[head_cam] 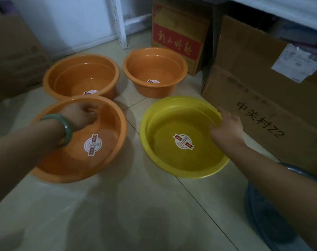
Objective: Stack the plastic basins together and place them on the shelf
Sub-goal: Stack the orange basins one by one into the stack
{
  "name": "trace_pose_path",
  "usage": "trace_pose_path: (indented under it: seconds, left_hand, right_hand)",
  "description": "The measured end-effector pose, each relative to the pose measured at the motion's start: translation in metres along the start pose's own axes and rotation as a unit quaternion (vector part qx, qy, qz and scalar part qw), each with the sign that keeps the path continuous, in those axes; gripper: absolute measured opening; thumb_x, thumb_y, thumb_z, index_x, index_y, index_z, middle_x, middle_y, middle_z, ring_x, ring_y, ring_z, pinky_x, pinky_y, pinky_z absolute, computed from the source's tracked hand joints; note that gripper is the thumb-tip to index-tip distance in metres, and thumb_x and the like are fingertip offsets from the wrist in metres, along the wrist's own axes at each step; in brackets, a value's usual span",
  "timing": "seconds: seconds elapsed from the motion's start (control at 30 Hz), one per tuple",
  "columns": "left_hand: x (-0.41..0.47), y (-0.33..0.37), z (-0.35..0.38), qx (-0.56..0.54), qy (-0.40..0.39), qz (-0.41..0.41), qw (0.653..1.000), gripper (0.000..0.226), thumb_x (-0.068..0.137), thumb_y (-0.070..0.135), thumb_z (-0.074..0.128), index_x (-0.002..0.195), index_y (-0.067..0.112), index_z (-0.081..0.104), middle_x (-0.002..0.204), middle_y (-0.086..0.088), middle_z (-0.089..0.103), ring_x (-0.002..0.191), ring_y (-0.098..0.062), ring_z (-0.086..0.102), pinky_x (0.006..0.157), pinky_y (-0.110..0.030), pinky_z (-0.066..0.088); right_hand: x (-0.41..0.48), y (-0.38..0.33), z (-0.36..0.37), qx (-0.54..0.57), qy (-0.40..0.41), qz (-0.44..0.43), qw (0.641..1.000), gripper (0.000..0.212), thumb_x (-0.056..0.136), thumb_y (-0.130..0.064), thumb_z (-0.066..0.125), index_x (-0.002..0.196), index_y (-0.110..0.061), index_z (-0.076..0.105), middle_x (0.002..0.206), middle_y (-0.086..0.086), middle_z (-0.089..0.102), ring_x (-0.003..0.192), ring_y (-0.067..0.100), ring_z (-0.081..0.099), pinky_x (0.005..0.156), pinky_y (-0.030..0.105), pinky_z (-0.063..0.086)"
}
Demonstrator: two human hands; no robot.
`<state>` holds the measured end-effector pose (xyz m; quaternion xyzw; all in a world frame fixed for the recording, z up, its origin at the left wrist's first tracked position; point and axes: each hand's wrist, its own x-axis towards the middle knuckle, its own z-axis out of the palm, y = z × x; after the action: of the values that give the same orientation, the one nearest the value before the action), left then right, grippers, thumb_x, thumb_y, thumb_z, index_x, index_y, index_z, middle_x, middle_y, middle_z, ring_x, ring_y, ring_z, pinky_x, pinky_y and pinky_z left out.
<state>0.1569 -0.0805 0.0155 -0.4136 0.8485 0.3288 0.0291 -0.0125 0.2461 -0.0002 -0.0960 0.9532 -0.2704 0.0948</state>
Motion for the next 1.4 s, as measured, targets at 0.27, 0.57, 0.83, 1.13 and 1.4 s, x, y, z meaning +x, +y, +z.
trace_pose_path:
  seconds: [0.27, 0.57, 0.83, 1.13, 1.4]
  left_hand:
    - [-0.018, -0.100, -0.056, -0.011, 0.140, -0.167, 0.976, 0.036, 0.090, 0.026, 0.057, 0.125, 0.018, 0.056, 0.124, -0.010, 0.063, 0.109, -0.030, 0.059, 0.090, -0.044, 0.047]
    - [-0.012, -0.129, -0.056, -0.054, 0.163, -0.196, 0.965, 0.049, 0.087, 0.034, 0.061, 0.132, 0.018, 0.051, 0.129, -0.007, 0.061, 0.112, -0.028, 0.059, 0.093, -0.043, 0.046]
    - [-0.006, -0.154, -0.059, -0.082, 0.111, -0.215, 0.967, 0.055, 0.083, 0.046, 0.062, 0.131, 0.024, 0.051, 0.127, -0.006, 0.064, 0.106, -0.027, 0.063, 0.091, -0.042, 0.050]
    - [0.001, -0.167, -0.053, -0.118, 0.095, -0.221, 0.963, 0.053, 0.086, 0.044, 0.058, 0.132, 0.017, 0.053, 0.119, -0.011, 0.067, 0.081, -0.024, 0.064, 0.077, -0.036, 0.048]
    - [-0.003, -0.166, -0.055, -0.103, 0.114, -0.198, 0.968, 0.050, 0.087, 0.039, 0.059, 0.129, 0.013, 0.056, 0.119, -0.012, 0.066, 0.082, -0.025, 0.062, 0.085, -0.037, 0.049]
  right_hand:
    - [-0.029, -0.106, 0.055, 0.120, -0.082, -0.203, 0.968, 0.058, 0.085, -0.018, 0.063, 0.141, -0.019, 0.046, 0.140, 0.005, 0.054, 0.129, 0.019, 0.049, 0.107, 0.039, 0.040]
    - [-0.027, -0.156, 0.124, 0.175, -0.190, -0.129, 0.958, 0.061, 0.087, -0.018, 0.065, 0.143, -0.022, 0.043, 0.141, 0.009, 0.053, 0.127, 0.019, 0.051, 0.106, 0.039, 0.042]
    - [-0.019, -0.162, 0.161, 0.160, -0.238, -0.055, 0.956, 0.071, 0.085, -0.014, 0.064, 0.149, -0.013, 0.032, 0.140, 0.012, 0.055, 0.120, 0.026, 0.059, 0.101, 0.045, 0.047]
    - [-0.019, -0.165, 0.180, 0.179, -0.258, 0.016, 0.949, 0.046, 0.085, -0.007, 0.062, 0.130, -0.010, 0.057, 0.113, 0.011, 0.068, 0.097, 0.031, 0.068, 0.088, 0.046, 0.055]
    - [-0.023, -0.160, 0.179, 0.194, -0.252, 0.020, 0.948, 0.047, 0.082, -0.006, 0.062, 0.129, -0.011, 0.060, 0.108, 0.012, 0.070, 0.088, 0.026, 0.068, 0.076, 0.038, 0.057]
